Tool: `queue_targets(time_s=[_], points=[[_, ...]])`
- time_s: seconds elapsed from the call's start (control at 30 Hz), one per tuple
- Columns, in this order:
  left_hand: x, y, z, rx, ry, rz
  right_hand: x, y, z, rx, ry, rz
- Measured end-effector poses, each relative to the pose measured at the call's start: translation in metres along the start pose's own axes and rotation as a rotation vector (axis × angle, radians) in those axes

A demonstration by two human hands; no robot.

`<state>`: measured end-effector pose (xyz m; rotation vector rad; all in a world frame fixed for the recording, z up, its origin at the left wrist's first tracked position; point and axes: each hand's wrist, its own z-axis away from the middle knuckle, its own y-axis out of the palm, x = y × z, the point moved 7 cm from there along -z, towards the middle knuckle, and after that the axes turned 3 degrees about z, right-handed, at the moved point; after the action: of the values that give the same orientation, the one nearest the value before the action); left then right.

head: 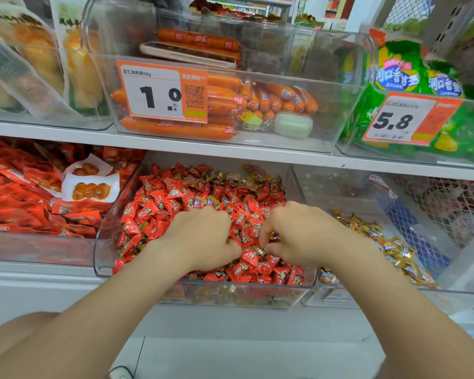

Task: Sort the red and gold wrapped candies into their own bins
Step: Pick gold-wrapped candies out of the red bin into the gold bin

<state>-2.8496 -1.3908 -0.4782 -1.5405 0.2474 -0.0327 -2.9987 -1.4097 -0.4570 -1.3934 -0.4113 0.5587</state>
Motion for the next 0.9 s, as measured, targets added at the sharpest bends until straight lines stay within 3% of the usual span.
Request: queue_targets(time_s=[0.2,0.47,0.73,0.9], points=[[0.002,-0.009,0.007,-0.203,0.005,0.032,0.004,0.012,-0.017,0.079,0.036,0.144],[0.001,-0.004,-0.001,-0.129,0.093,0.253,-0.002,0.002,-0.011,-0.145,0.017,-0.079],[-0.023,0.009,-0.003,0.044,0.302,0.052,-0.025,-0.022,0.017,-0.385,0.034,-0.386],[-0.027,0.019,-0.006,0.081,0.318,-0.053,-0.027,-0.022,0.024,-0.436,0.036,-0.48]])
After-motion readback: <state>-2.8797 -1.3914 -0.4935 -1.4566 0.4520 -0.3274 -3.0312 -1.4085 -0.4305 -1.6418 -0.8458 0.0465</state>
